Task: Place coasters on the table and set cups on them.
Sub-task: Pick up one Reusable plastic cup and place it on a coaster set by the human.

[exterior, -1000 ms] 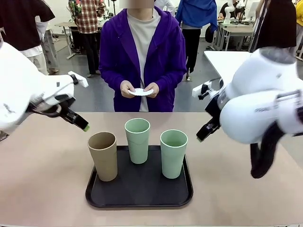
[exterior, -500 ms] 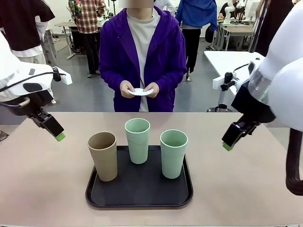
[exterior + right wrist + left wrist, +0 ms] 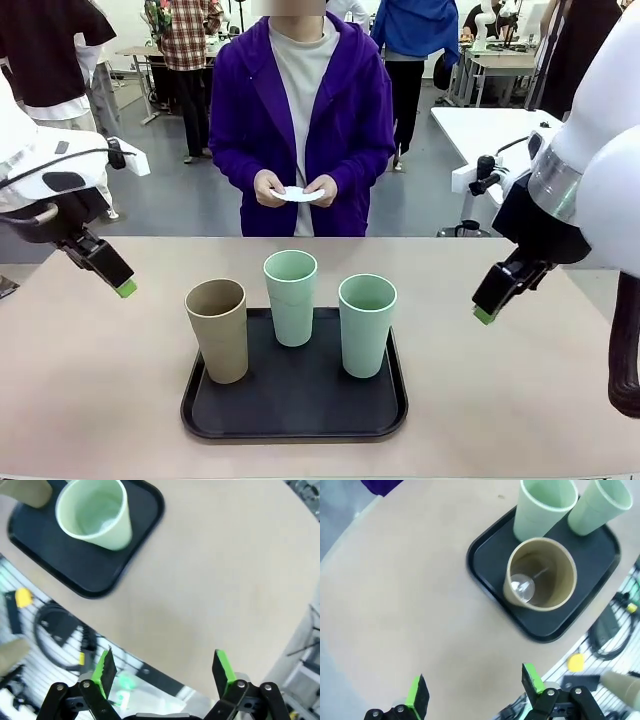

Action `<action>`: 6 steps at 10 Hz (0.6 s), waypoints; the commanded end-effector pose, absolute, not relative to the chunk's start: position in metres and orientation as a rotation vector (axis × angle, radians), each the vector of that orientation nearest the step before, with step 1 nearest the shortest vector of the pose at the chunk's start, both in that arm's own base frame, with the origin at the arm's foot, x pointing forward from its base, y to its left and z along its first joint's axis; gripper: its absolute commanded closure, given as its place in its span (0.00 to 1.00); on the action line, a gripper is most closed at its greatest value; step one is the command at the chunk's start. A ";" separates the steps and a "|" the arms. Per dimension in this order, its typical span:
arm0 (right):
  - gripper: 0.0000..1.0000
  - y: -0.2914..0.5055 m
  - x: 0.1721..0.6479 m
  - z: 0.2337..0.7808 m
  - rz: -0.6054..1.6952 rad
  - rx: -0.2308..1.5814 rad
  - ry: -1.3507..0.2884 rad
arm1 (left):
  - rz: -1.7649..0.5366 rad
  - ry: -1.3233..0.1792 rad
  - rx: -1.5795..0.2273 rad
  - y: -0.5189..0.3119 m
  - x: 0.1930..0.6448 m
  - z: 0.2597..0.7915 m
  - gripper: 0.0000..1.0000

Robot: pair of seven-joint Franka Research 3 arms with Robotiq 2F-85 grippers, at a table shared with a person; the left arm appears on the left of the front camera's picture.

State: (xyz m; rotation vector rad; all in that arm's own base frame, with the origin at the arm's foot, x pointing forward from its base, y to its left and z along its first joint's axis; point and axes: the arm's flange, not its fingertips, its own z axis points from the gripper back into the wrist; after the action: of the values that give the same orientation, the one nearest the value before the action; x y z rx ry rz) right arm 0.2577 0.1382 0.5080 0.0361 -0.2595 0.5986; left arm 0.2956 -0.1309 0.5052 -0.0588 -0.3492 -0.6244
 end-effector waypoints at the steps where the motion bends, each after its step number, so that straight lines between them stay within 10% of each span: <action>1: 0.00 0.089 0.275 0.506 0.387 0.465 -0.261 | -0.569 -0.392 -0.399 -0.099 0.303 0.513 0.00; 4: 0.00 -0.003 0.281 0.492 0.090 1.031 -0.214 | -0.389 -0.436 -1.134 -0.015 0.305 0.517 0.00; 6: 0.00 -0.038 0.279 0.476 0.018 1.149 -0.174 | -0.241 -0.337 -1.254 0.031 0.305 0.490 0.00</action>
State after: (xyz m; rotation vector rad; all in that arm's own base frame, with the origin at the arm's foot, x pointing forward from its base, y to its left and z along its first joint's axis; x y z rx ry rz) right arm 0.2818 -0.0370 0.4924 0.9879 -0.1962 0.1437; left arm 0.3042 0.0190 0.5119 -1.0476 -0.4359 -0.4038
